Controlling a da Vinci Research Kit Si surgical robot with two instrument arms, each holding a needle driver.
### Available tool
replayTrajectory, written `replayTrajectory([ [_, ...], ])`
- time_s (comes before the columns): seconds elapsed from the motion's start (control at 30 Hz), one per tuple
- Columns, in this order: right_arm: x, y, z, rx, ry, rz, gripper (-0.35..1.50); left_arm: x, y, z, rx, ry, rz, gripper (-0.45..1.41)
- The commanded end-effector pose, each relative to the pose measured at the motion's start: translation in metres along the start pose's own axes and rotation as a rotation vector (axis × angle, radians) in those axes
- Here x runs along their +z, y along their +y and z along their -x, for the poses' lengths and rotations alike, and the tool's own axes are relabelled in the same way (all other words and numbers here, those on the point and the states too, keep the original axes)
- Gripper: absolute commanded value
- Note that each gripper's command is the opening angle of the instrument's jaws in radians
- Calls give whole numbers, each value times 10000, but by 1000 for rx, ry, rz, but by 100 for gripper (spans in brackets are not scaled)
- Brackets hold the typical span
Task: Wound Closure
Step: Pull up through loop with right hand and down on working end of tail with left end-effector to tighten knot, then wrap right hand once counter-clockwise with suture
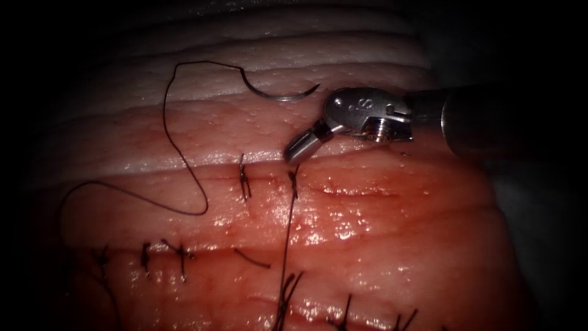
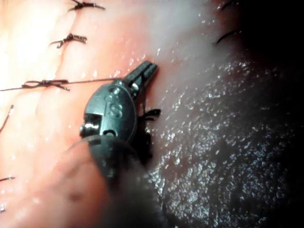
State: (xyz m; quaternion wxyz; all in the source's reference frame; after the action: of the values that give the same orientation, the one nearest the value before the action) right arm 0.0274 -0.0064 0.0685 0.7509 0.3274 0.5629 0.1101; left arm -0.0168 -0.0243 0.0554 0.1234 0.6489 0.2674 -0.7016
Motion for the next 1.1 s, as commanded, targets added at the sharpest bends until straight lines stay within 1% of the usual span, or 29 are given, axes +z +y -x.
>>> replayTrajectory([
  [0.03,7,6,0,-4,0,1,-35,8,-2,6,-4,3,2,-45],
  [0.13,7,8,0,-1,-3,19,-35,16,2,8,-1,0,26,-45],
  [0.27,6,14,0,15,-14,56,-35,28,13,11,-1,-10,93,-45],
  [0.4,4,24,0,-3,-49,128,-35,38,21,13,2,-12,144,-45],
  [0.57,2,37,2,11,-69,214,-35,44,27,15,4,-21,181,-45],
  [0.8,3,40,9,3,-99,263,-35,47,31,16,5,-26,206,-45],
  [0.97,7,33,13,1,-98,236,-35,45,30,11,4,-21,209,-45],
  [1.03,7,29,12,1,-73,233,-35,41,26,8,2,-16,211,-45],
  [1.07,6,26,10,1,-46,237,-25,39,24,6,1,-19,200,-45],
  [1.1,5,25,9,2,-22,240,5,35,21,3,-1,-23,187,-45],
])
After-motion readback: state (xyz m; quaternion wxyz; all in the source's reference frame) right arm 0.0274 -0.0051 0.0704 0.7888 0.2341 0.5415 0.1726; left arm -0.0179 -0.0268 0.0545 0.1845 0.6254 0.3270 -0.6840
